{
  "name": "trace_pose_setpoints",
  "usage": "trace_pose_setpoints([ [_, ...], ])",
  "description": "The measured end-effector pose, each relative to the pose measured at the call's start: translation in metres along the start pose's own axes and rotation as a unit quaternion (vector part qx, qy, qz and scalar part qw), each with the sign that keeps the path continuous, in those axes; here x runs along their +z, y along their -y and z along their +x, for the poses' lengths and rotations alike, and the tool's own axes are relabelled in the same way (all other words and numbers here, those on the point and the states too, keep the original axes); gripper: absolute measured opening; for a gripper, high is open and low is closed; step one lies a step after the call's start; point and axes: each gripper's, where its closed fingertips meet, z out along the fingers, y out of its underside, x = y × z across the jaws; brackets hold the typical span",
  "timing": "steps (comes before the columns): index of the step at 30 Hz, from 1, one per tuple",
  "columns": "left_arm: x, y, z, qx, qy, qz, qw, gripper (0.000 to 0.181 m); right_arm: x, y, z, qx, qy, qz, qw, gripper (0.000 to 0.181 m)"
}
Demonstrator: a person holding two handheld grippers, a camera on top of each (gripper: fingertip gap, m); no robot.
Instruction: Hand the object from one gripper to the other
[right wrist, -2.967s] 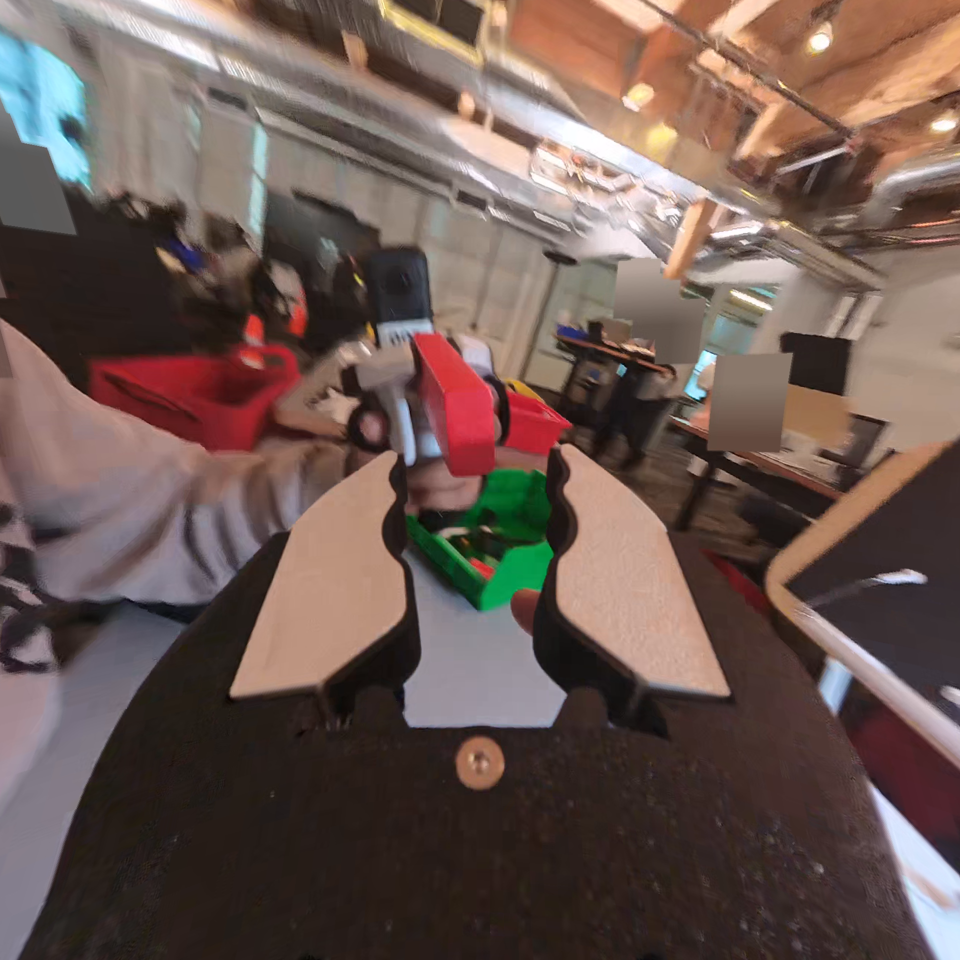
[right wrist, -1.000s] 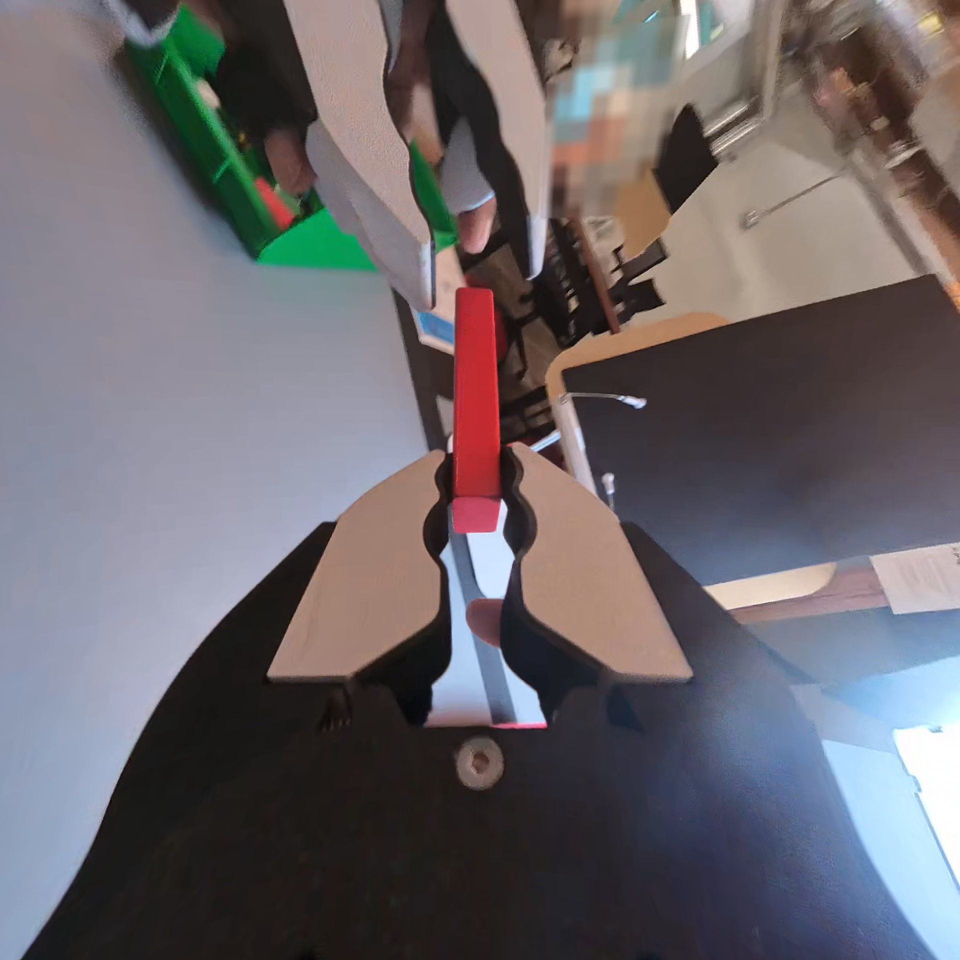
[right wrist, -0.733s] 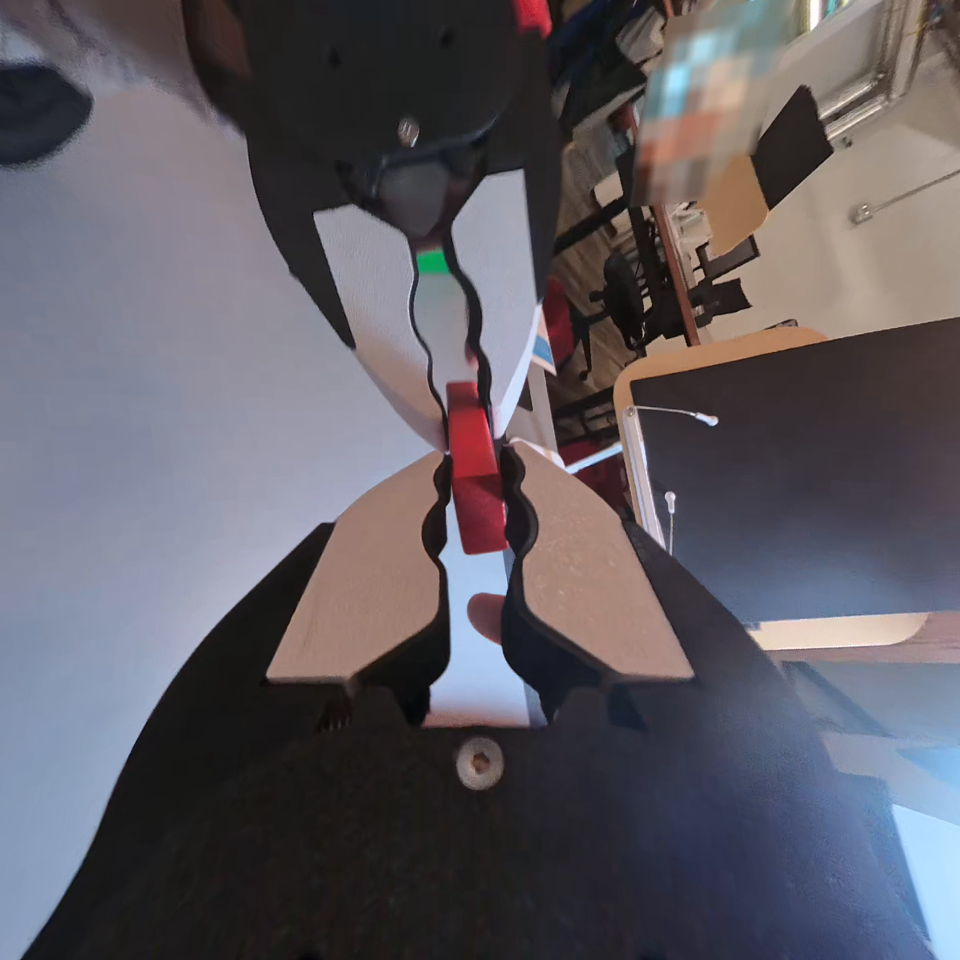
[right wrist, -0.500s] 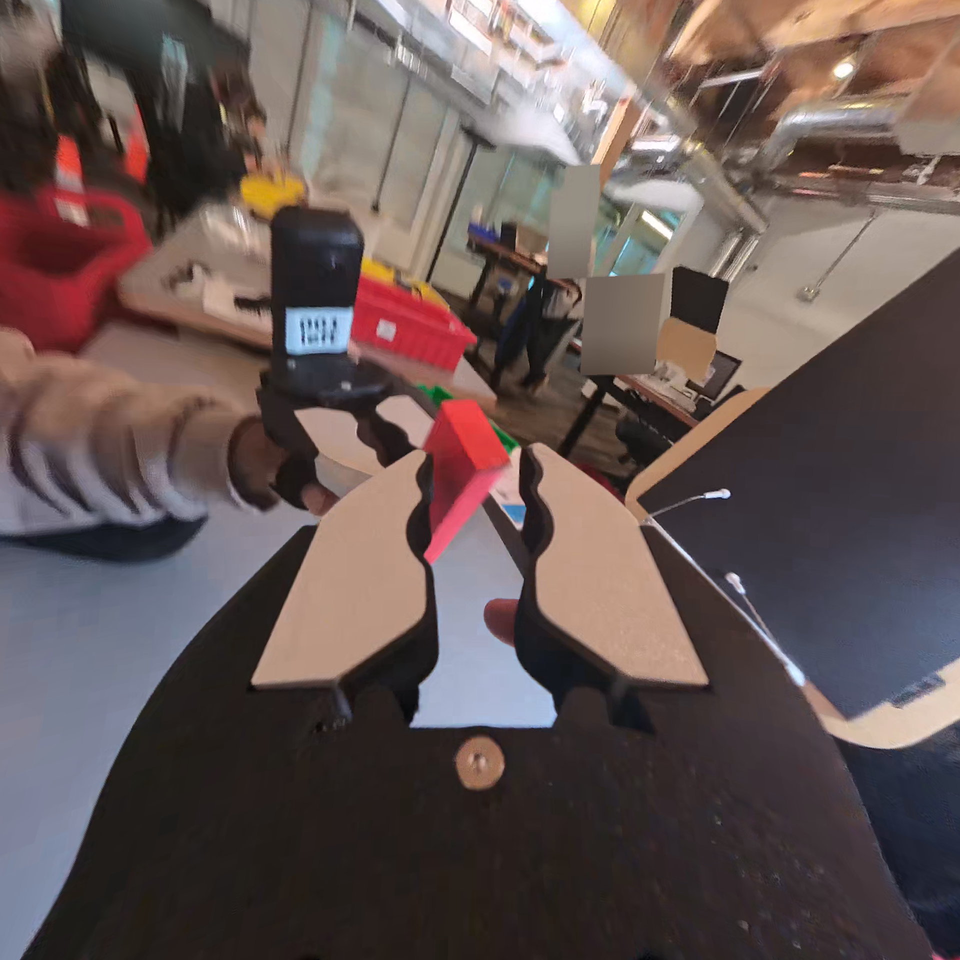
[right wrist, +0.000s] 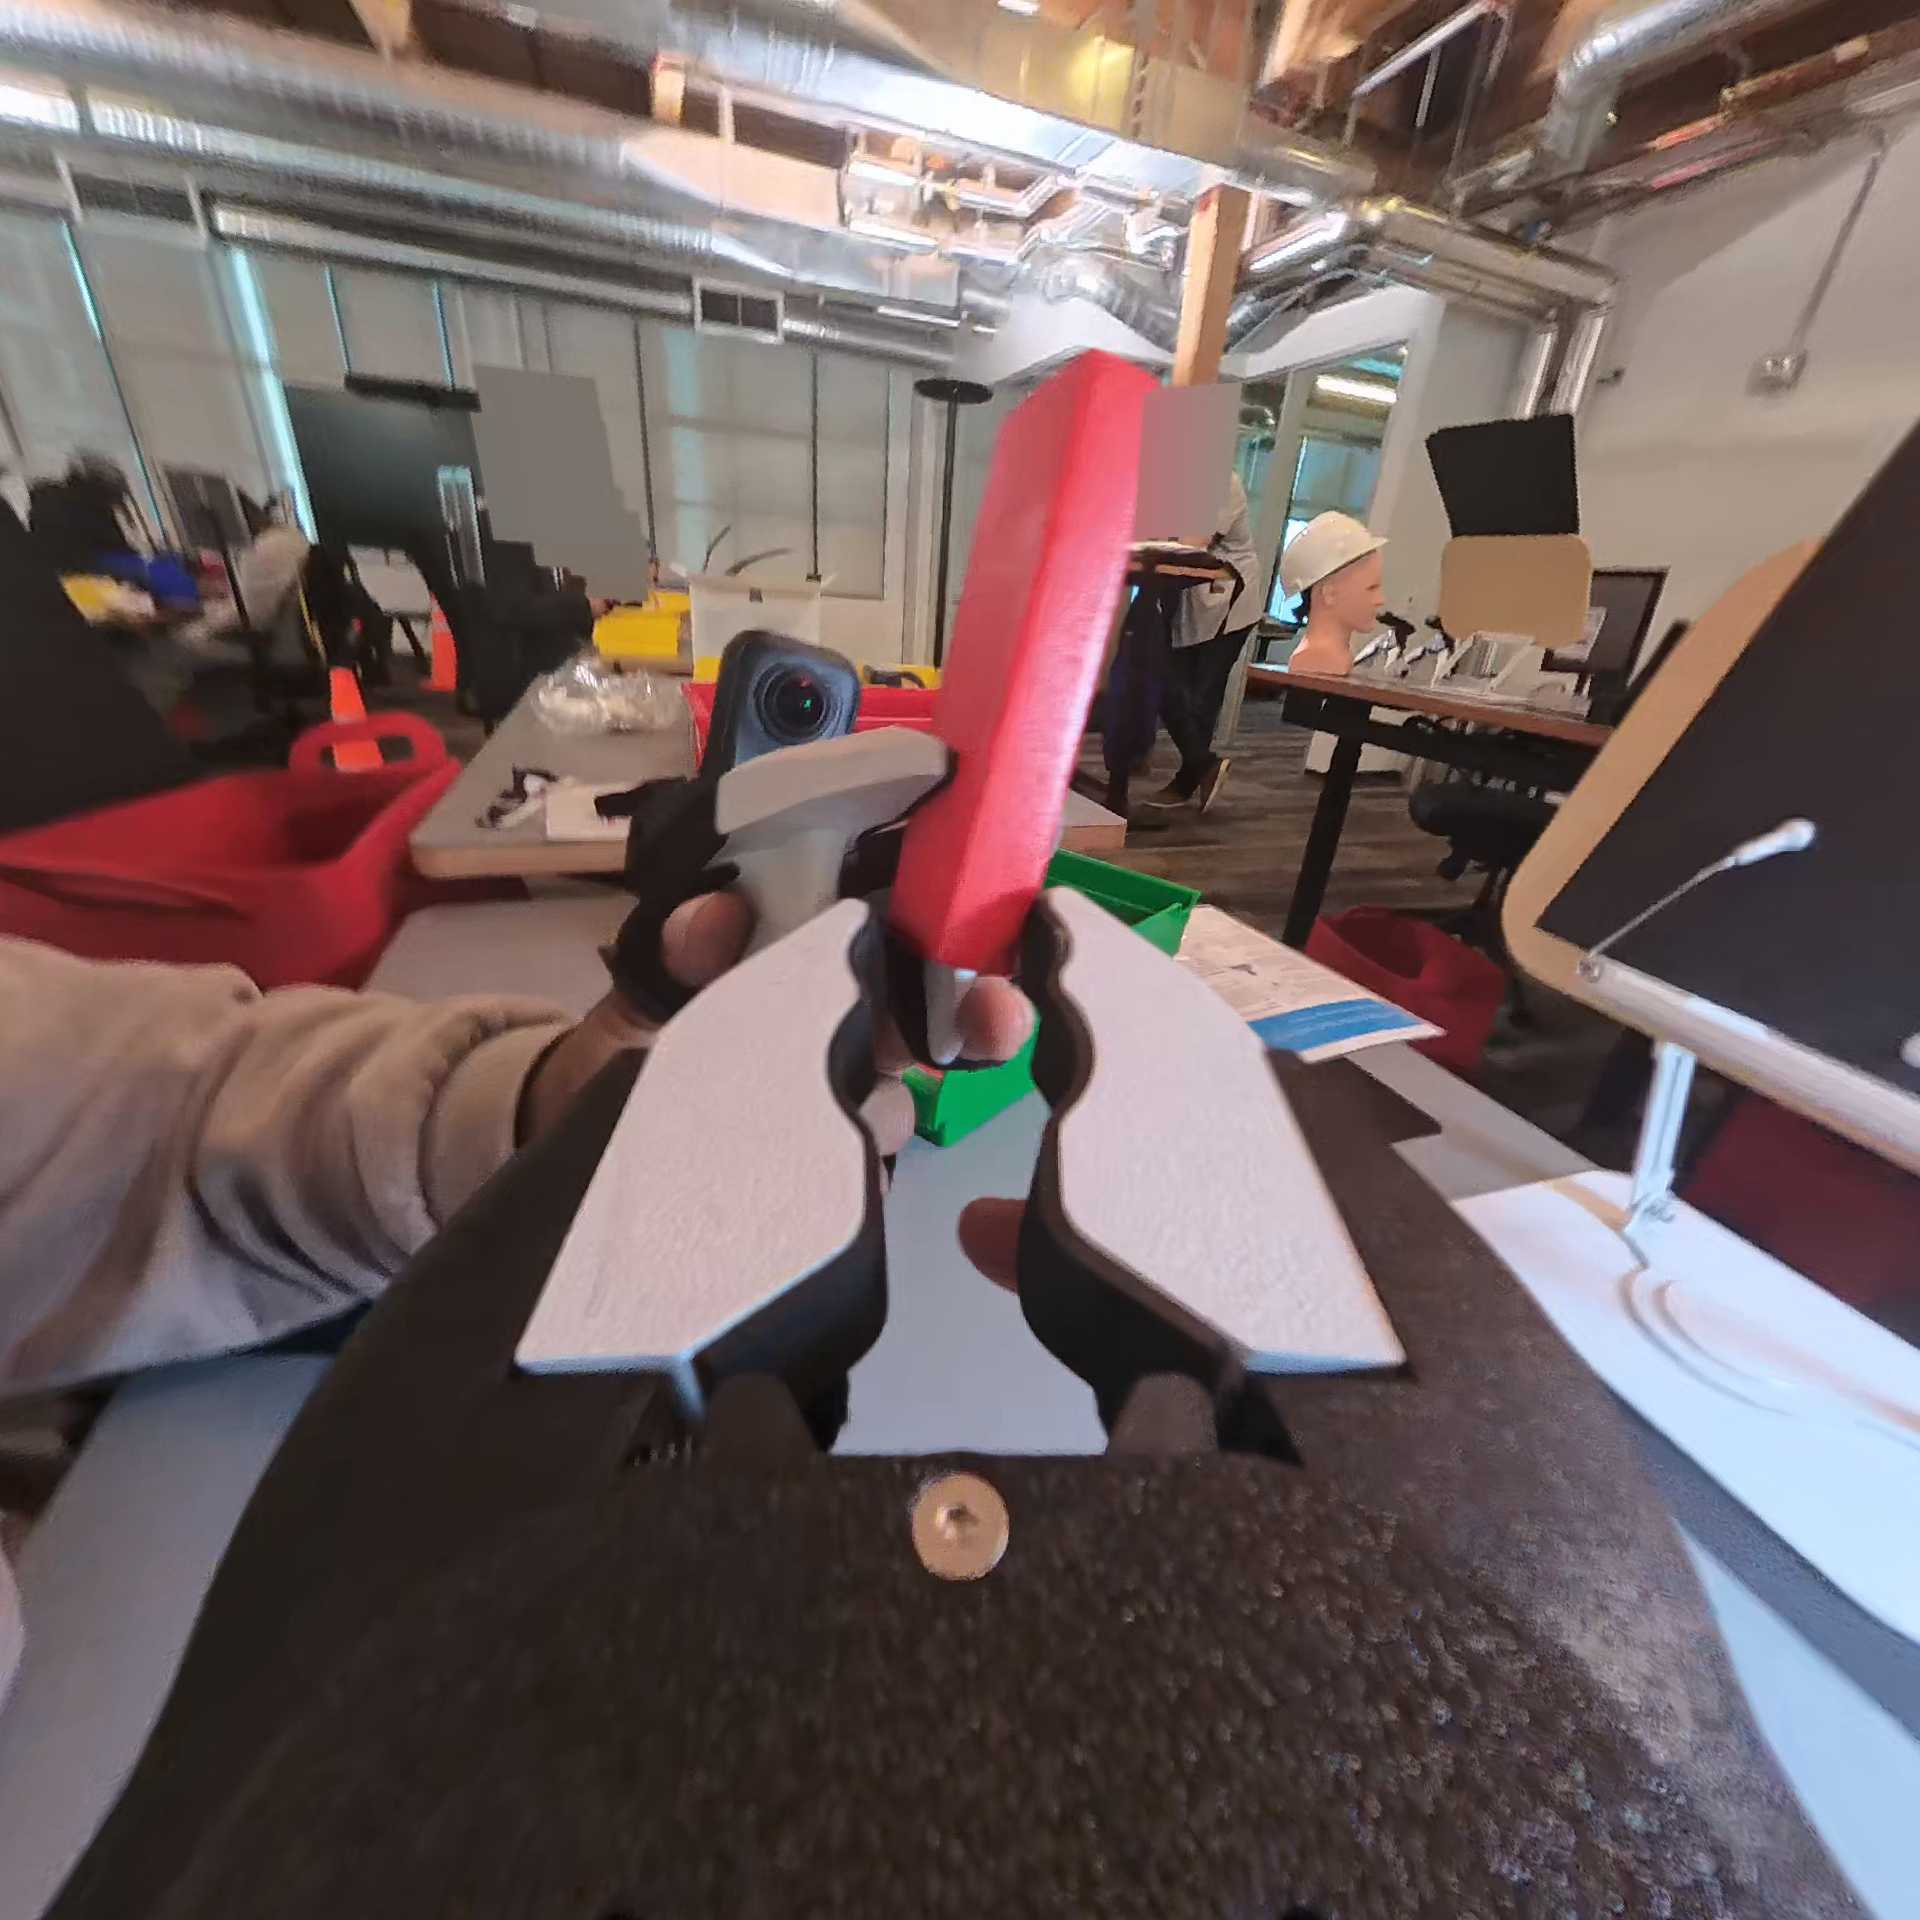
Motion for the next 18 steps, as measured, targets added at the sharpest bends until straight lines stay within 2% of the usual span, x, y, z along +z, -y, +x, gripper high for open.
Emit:
trace_pose_setpoints([
  [3, 0.001, -0.001, 0.004, 0.0, -0.009, -0.005, 1.0, 0.016, -0.003, 0.002, -0.001, 0.037, 0.023, -0.011, 0.999, 0.021],
  [6, 0.002, -0.002, 0.001, 0.001, -0.004, -0.046, 0.999, 0.02, -0.01, 0.008, 0.004, -0.007, 0.009, -0.022, 1.0, 0.016],
  [8, -0.002, 0.004, -0.008, 0.034, 0.022, -0.072, 0.997, 0.022, -0.018, 0.011, 0.018, -0.075, -0.042, -0.046, 0.995, 0.016],
  [10, -0.007, 0.014, -0.014, 0.076, 0.047, -0.088, 0.992, 0.026, -0.027, 0.013, 0.034, -0.192, -0.11, -0.083, 0.972, 0.016],
  [13, -0.013, 0.022, -0.02, 0.163, 0.085, -0.137, 0.973, 0.036, -0.038, 0.011, 0.049, -0.356, -0.178, -0.15, 0.905, 0.017],
  [15, -0.017, 0.025, -0.021, 0.266, 0.109, -0.179, 0.941, 0.039, -0.042, 0.004, 0.054, -0.442, -0.196, -0.201, 0.852, 0.017],
  [16, -0.019, 0.022, -0.023, 0.325, 0.122, -0.212, 0.914, 0.039, -0.043, -0.004, 0.054, -0.473, -0.186, -0.231, 0.83, 0.017],
  [18, -0.027, 0.008, -0.03, 0.425, 0.144, -0.302, 0.841, 0.041, -0.045, -0.026, 0.053, -0.494, -0.156, -0.298, 0.802, 0.017],
])
